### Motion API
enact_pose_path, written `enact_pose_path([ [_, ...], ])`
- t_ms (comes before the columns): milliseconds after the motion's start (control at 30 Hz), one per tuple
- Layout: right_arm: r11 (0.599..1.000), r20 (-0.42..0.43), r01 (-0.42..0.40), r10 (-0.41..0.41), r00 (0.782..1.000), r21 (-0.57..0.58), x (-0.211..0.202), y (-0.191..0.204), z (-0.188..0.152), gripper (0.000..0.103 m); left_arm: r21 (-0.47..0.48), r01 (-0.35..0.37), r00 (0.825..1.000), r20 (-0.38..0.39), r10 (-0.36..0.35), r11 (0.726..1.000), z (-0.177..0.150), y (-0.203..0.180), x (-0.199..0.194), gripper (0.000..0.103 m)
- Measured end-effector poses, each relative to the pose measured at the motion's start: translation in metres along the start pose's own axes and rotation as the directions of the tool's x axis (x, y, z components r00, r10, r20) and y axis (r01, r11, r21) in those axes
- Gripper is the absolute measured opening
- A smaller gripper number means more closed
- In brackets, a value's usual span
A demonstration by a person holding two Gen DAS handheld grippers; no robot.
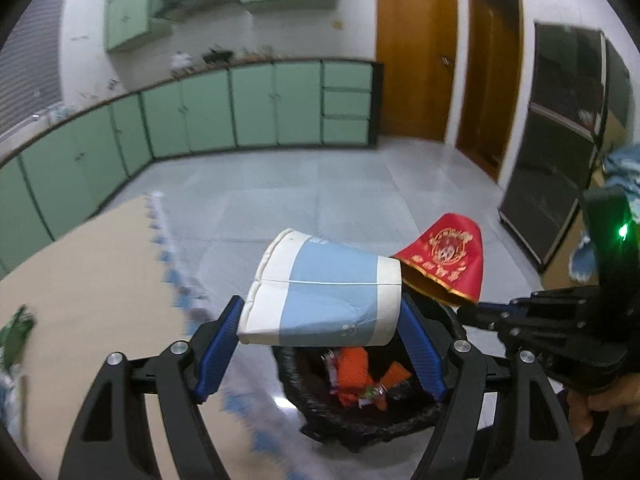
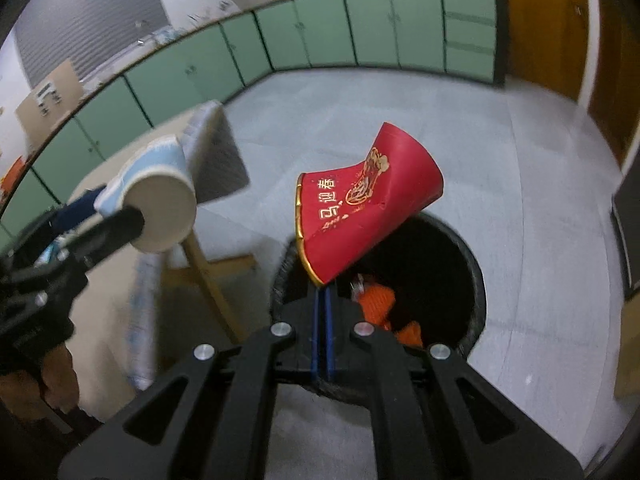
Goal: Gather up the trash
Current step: 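Carry the blue-white cup and red cup to the black bin and release both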
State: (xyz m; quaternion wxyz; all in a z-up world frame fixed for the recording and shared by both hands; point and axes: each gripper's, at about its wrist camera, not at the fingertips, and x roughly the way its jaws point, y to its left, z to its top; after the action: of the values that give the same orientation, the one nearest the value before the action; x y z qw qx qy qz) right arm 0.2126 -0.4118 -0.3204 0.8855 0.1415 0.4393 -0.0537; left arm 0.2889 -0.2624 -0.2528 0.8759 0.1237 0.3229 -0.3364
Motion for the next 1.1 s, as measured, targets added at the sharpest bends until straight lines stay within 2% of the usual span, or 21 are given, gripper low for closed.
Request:
enact_pose_path([
  [133, 0.999, -0.067, 0.021, -0.020, 0.998, 0.024, 0.035, -0.027, -0.005, 0.002, 0.015, 0.039, 0.994, -0.098, -0.038, 0.999, 0.009, -0.019, 0.052, 0.075],
  [200, 0.999, -0.089, 0.035, -0.032, 0.996, 0.037, 0.048, -0.038, -0.005, 0.006, 0.019, 0.037, 0.991, -0.130, -0.034, 0.999, 0.014, -0.026, 0.076, 0.075],
  [300, 0.995, -0.111, 0.052, -0.043, 0.993, 0.086, 0.054, -0.055, -0.007, 0.017, -0.005, 0.065, 0.979, -0.193, -0.065, 0.998, 0.019, -0.030, 0.107, 0.075],
  [400, 0.991, -0.082, 0.062, -0.052, 0.995, 0.117, 0.043, -0.065, -0.009, 0.033, -0.028, 0.067, 0.971, -0.227, -0.072, 0.997, 0.016, -0.034, 0.126, 0.076],
  [433, 0.989, -0.072, 0.060, -0.050, 0.996, 0.138, 0.039, -0.069, -0.009, 0.033, -0.034, 0.067, 0.970, -0.233, -0.073, 0.997, 0.015, -0.035, 0.130, 0.076],
  [600, 0.978, -0.010, 0.052, -0.051, 0.999, 0.201, 0.016, -0.084, -0.013, 0.034, -0.026, 0.062, 0.970, -0.234, -0.066, 0.998, 0.014, -0.033, 0.129, 0.076],
  [633, 0.978, 0.001, 0.051, -0.052, 0.999, 0.201, 0.011, -0.084, -0.013, 0.037, -0.025, 0.062, 0.971, -0.231, -0.066, 0.998, 0.014, -0.033, 0.127, 0.076],
  [933, 0.983, 0.016, 0.039, -0.043, 0.999, 0.179, -0.003, -0.071, -0.015, 0.038, -0.029, 0.051, 0.974, -0.217, -0.056, 0.998, 0.017, -0.029, 0.118, 0.077],
  [1100, 0.987, 0.033, 0.024, -0.030, 0.999, 0.159, -0.013, -0.057, -0.011, 0.038, -0.032, 0.022, 0.987, -0.159, -0.026, 0.999, 0.021, -0.018, 0.087, 0.077],
])
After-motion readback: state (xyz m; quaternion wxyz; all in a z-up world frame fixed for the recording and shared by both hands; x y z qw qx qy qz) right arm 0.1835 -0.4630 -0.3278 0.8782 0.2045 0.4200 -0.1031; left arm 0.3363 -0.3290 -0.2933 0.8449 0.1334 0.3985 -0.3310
